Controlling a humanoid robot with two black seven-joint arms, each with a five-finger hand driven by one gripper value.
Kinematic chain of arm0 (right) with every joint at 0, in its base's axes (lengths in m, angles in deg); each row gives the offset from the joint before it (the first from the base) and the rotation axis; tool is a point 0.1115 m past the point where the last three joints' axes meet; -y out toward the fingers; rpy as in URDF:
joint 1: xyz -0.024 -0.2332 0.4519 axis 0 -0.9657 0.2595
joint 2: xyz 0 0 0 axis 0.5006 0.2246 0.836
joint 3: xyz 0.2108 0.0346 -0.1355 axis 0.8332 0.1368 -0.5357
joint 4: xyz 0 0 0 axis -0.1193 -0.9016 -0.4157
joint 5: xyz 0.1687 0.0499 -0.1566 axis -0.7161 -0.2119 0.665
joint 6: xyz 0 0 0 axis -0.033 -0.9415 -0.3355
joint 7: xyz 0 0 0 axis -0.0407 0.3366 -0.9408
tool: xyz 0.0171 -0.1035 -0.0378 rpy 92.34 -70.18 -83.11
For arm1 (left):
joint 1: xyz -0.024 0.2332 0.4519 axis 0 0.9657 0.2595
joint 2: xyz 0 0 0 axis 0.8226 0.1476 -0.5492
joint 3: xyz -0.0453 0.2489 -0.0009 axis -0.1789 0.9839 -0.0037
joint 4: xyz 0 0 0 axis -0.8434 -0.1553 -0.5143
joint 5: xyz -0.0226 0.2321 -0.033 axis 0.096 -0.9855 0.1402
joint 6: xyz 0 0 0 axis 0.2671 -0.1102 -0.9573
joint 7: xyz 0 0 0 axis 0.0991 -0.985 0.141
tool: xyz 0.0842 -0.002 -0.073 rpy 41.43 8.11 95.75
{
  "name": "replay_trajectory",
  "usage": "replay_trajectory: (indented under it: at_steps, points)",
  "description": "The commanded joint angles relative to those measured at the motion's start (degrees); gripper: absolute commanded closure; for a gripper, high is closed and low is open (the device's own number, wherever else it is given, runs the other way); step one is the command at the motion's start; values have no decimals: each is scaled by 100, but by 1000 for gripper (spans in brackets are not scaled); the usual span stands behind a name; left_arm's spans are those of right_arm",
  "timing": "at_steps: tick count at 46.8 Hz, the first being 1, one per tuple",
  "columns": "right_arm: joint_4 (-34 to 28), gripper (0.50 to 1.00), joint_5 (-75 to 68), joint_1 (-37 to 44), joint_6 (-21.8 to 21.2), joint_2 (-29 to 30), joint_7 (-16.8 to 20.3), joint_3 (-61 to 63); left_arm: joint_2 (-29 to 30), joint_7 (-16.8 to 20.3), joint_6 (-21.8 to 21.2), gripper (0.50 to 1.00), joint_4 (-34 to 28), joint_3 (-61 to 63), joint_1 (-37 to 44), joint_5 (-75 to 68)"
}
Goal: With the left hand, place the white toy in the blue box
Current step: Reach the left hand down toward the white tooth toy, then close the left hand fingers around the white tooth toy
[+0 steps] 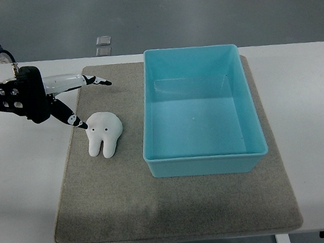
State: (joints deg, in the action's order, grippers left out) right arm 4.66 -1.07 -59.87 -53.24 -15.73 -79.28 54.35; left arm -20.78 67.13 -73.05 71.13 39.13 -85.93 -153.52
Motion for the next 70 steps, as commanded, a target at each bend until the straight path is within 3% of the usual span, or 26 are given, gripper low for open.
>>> replay_trajectory:
  at_steps: [1,70]
  points:
    - [0,564,0,0,0,0,8,0,-61,-13,-146,519,4,-1,74,-74]
    - [0,564,0,0,0,0,0,0,-536,-57,-507,529,-181,544,118,-610]
